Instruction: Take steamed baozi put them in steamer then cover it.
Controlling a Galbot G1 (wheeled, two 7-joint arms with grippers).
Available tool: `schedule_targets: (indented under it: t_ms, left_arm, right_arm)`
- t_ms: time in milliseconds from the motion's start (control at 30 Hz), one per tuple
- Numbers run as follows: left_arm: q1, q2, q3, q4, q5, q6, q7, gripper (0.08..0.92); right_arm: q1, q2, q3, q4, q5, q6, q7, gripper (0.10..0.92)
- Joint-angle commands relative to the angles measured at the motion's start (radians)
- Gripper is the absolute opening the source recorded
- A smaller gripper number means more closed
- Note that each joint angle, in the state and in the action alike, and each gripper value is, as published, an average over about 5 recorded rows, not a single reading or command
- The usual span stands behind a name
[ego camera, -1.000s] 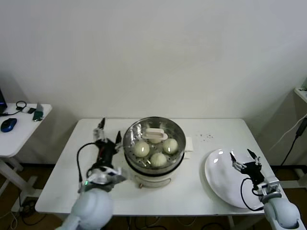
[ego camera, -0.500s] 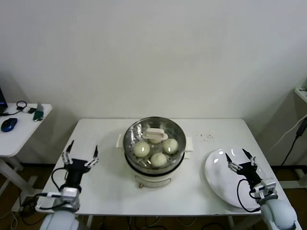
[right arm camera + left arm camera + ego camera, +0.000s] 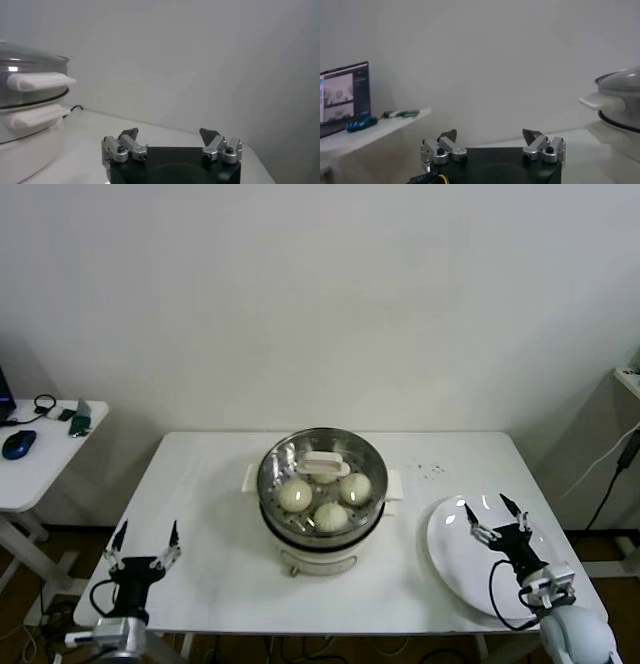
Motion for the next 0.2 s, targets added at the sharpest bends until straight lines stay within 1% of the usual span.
schedule_targets:
  t_ms: [33, 200]
  left_arm:
    - [0.034, -0.036, -0.034, 0.03, -0.046, -0.066, 0.012, 0.823]
    - [0.034, -0.039, -0.022, 0.032, -0.027, -0.072, 0.019, 0.823]
  right_arm:
    - [-0.007, 0.027, 0.004, 0.005, 0.003, 0.024, -0.015, 0.823]
    - [-0.006, 0.037, 0.006, 0.005, -0.004, 0.024, -0.015, 0.823]
